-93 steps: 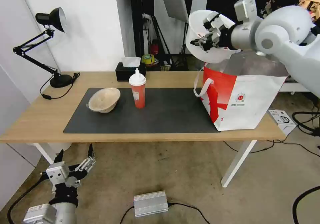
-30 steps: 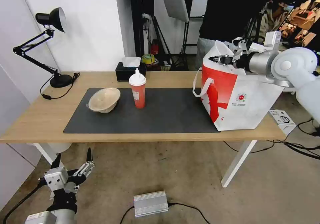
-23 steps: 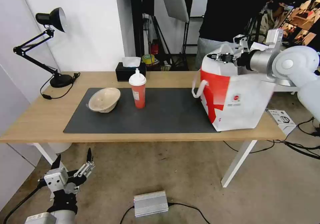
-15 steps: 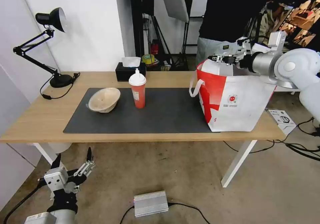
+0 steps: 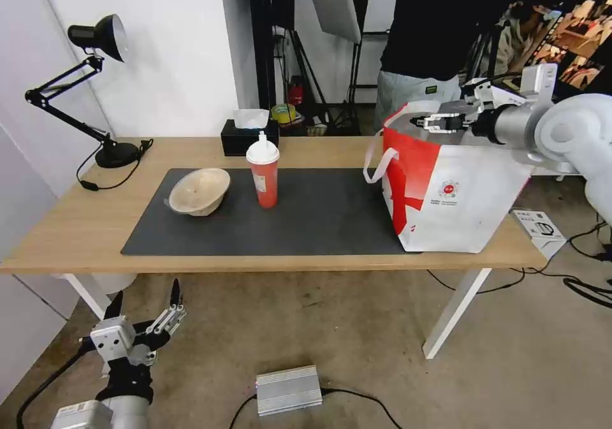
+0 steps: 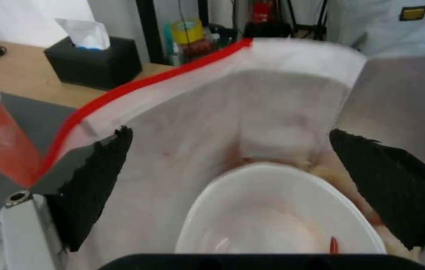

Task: Pick up the trash from the table and place it into the takeout bag.

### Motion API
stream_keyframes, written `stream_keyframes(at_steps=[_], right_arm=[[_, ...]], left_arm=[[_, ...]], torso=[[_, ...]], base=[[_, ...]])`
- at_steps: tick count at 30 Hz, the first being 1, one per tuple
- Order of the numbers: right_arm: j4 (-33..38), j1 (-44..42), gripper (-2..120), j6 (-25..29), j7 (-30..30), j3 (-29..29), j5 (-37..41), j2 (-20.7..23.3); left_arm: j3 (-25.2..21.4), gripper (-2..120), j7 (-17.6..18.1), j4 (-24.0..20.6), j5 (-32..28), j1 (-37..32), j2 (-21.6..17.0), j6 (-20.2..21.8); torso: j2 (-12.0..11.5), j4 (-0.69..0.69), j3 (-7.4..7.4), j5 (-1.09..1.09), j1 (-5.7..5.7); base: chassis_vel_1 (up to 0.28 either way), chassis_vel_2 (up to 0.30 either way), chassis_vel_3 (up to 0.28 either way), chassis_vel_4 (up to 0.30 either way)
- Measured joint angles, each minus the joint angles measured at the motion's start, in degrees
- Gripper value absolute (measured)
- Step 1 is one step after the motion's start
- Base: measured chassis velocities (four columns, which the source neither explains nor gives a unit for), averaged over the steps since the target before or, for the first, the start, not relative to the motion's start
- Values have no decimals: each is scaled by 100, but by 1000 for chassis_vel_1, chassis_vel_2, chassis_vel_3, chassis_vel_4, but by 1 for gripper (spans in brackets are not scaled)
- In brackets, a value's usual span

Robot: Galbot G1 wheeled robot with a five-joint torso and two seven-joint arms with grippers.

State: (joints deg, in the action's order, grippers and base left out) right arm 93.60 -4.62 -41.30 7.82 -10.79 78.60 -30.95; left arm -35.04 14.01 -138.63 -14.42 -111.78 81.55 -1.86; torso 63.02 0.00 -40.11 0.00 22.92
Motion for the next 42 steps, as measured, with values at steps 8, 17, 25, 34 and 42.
stream_keyframes(at_steps=[8, 17, 25, 34, 42], right_arm=[[41, 7, 100, -2, 1, -17, -32, 102], [231, -104, 100, 391, 108, 95, -16, 158], [939, -797, 100, 2174, 442, 527, -483, 237], [2423, -2707, 100, 4350, 1009, 1527, -2110, 608], [3483, -4754, 100, 5102, 1894, 2399, -3920, 344]], left_arm=[[-7, 100, 0, 13, -30, 31, -50, 1], [-6, 100, 0, 3, -31, 5, -44, 2], [-18, 100, 0, -47, -19, -45, -30, 0], [-76, 100, 0, -124, -50, -183, -50, -117], [-65, 100, -23, -188, -19, -185, 2, -165]], torso=[[0, 0, 0, 0, 0], [0, 0, 0, 0, 0], [0, 1, 0, -2, 0], [0, 0, 0, 0, -1], [0, 0, 0, -1, -1]], base=[[0, 0, 0, 0], [0, 0, 0, 0], [0, 0, 0, 0], [0, 0, 0, 0], [0, 0, 0, 0]])
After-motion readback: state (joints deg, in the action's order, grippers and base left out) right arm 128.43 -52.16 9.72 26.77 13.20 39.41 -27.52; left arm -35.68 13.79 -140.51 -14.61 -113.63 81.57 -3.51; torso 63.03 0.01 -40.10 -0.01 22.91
